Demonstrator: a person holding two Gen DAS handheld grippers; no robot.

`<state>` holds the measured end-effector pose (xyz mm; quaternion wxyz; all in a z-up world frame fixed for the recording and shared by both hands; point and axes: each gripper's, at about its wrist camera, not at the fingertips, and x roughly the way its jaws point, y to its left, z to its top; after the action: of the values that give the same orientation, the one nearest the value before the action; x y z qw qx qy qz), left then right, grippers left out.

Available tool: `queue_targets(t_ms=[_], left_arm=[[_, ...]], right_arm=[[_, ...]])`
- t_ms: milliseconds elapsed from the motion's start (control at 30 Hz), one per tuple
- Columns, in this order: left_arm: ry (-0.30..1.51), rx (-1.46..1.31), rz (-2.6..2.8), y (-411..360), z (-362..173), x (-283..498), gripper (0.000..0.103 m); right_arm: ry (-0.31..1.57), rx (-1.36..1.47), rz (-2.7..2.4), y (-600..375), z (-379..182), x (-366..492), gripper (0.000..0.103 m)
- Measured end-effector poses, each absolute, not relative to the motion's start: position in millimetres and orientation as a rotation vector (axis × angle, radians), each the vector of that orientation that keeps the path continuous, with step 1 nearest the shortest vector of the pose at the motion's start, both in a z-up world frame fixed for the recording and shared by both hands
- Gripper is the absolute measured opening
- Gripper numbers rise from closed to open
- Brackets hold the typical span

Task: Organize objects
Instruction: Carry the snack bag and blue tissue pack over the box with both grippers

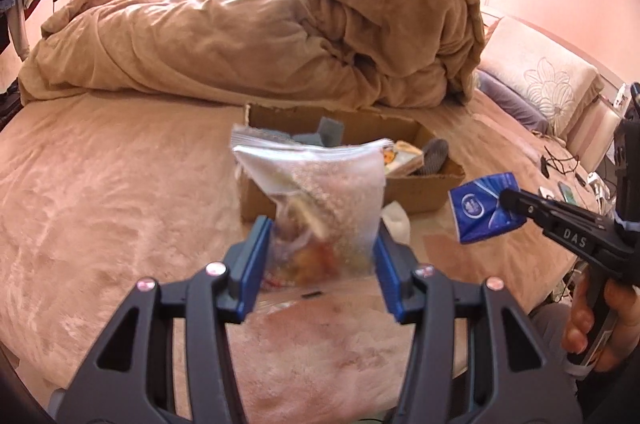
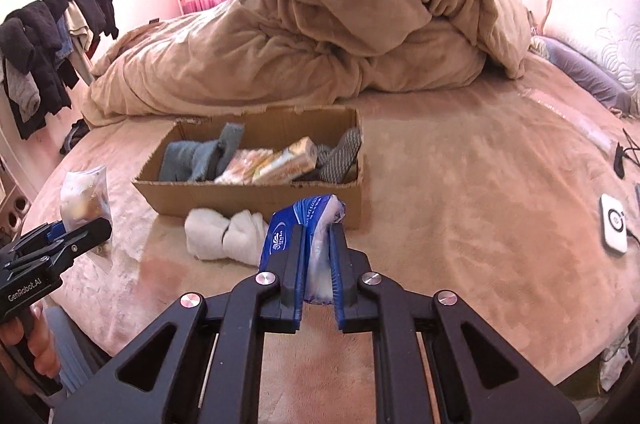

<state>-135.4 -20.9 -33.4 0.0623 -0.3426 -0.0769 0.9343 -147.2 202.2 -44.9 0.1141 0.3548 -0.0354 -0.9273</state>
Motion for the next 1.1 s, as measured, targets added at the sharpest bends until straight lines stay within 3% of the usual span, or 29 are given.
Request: queue_targets(t_ms=[633, 1100], left_arm=[[-0.273, -0.948, 2.849, -28.9, 23.8, -170.4, 0.05], [-0.274, -1.077, 2.825, -31.4, -2.4, -223.4, 0.05]], right_arm=[[-0.152, 0.917, -2.738, 207.9, 6.5, -167.5, 0.012], [-0.176, 0.922, -2.743, 208.2, 2.6, -213.9, 0.012]])
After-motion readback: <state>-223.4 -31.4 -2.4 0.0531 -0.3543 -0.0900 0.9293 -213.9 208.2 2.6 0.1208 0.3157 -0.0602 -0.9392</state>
